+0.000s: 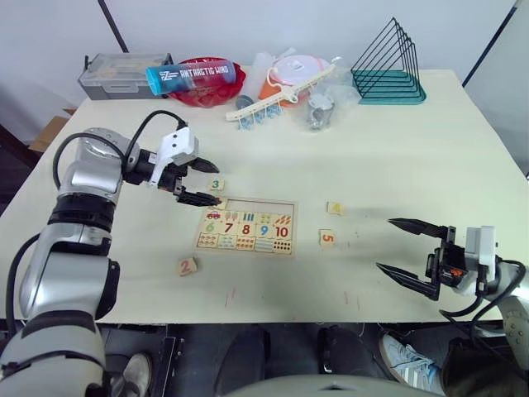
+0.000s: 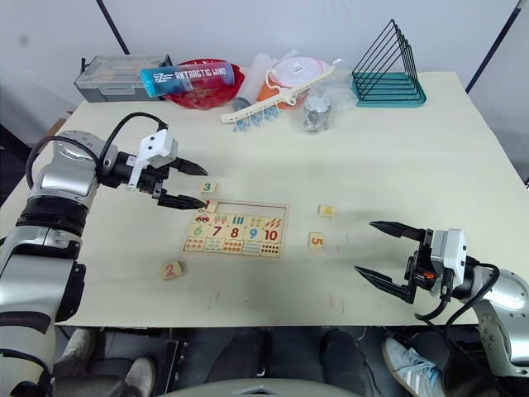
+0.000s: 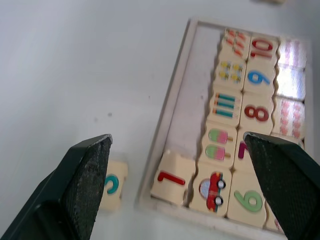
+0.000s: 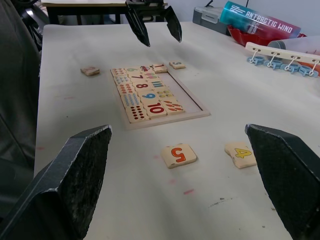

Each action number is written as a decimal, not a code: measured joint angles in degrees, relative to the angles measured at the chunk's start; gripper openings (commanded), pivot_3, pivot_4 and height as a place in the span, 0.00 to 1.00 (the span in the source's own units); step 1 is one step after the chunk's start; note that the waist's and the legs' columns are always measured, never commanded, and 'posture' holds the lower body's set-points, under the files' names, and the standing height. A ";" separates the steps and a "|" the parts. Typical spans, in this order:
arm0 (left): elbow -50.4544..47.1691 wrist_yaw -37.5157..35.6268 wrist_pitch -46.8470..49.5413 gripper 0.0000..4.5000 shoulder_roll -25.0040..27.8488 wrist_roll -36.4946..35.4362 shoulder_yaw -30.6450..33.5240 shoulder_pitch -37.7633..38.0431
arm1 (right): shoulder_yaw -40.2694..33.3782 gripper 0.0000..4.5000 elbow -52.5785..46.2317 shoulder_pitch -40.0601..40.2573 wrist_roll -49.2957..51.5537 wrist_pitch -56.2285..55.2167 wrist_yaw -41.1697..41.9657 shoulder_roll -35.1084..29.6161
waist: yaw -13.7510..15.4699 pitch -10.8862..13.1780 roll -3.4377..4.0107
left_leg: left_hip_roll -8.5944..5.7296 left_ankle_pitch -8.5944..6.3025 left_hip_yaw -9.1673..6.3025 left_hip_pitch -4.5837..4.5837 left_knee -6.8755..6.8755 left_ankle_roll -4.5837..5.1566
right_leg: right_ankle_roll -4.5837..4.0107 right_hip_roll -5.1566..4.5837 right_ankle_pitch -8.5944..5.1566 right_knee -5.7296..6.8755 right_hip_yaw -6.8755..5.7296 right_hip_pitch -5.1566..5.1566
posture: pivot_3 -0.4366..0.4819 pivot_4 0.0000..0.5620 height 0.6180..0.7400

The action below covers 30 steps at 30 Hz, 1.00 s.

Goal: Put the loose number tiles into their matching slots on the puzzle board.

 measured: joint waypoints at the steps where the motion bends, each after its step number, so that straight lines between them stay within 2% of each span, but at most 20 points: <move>1: 1.28 0.00 -1.27 0.99 -0.13 -0.78 0.21 0.01 | 0.00 1.00 0.00 0.07 0.00 -0.02 -0.16 0.11 | -0.07 0.00 0.00 | 0.00 0.00 0.00 0.00 0.00 0.00 | 0.00 0.00 0.00 0.00 0.00 0.00 | 0.48 0.27 1.00; 5: 9.96 0.03 -8.33 0.99 -1.28 -1.95 1.38 -1.09 | -0.02 1.00 -0.01 0.82 -0.28 -0.76 -0.92 0.77 | -0.15 0.00 0.00 | 0.00 0.00 0.01 0.00 0.00 0.00 | 0.00 0.01 0.00 0.00 -0.01 0.00 | 0.48 0.27 1.00; 8: 15.99 0.82 -13.13 0.82 -2.57 -0.89 2.36 -2.89 | 0.00 1.00 -0.17 1.22 -0.58 -1.18 -1.44 1.25 | -0.03 0.00 -0.01 | -0.02 0.00 0.01 -0.01 0.00 0.00 | 0.00 0.00 0.00 0.00 -0.01 0.00 | 0.48 0.27 1.00; 10: 19.51 1.93 -15.46 0.63 -3.37 0.13 2.60 -4.08 | 0.01 1.00 -0.25 1.60 -0.78 -1.27 -2.02 1.50 | -0.04 0.00 -0.01 | -0.02 0.00 0.01 -0.01 0.00 0.00 | 0.00 0.00 0.00 0.00 -0.01 0.00 | 0.48 0.27 1.00; 14: 24.27 4.04 -18.61 0.16 -3.72 2.93 3.20 -5.39 | 0.01 1.00 -0.82 2.27 -1.22 -1.56 -2.58 2.01 | -0.24 0.00 0.00 | -0.01 0.00 -0.01 0.00 0.00 0.00 | 0.00 0.01 0.00 0.01 -0.02 0.00 | 0.48 0.27 1.00; 15: 24.94 4.64 -19.36 0.06 -3.73 3.88 3.12 -5.50 | 0.02 1.00 -0.84 2.34 -1.27 -1.58 -2.71 2.09 | -0.25 0.00 0.00 | -0.01 0.00 0.00 0.00 0.00 0.00 | 0.00 0.01 0.00 0.01 -0.02 0.00 | 0.48 0.27 1.00; 16: 25.83 5.60 -20.39 0.00 -3.78 5.18 2.99 -5.51 | 0.02 1.00 -0.85 2.44 -1.36 -1.64 -2.93 2.12 | -0.25 0.00 0.00 | -0.01 0.00 0.00 0.00 -0.01 0.00 | 0.00 0.01 0.00 0.01 -0.02 0.00 | 0.48 0.27 1.00; 21: 28.10 9.23 -23.85 0.00 -4.44 9.99 2.28 -5.53 | 0.02 1.00 -1.35 2.83 -1.76 -2.28 -3.49 2.38 | -0.15 0.00 -0.01 | -0.01 0.00 0.00 -0.01 -0.01 0.00 | 0.01 0.00 0.00 0.01 -0.02 0.00 | 0.48 0.27 1.00; 30: 29.35 12.07 -25.51 0.00 -5.62 13.90 2.15 -5.85 | 0.03 1.00 -1.84 3.87 -2.30 -2.83 -4.33 2.72 | -0.23 0.00 -0.01 | -0.01 0.00 0.00 0.00 -0.01 0.00 | 0.01 0.01 0.00 0.01 -0.02 0.00 | 0.48 0.27 1.00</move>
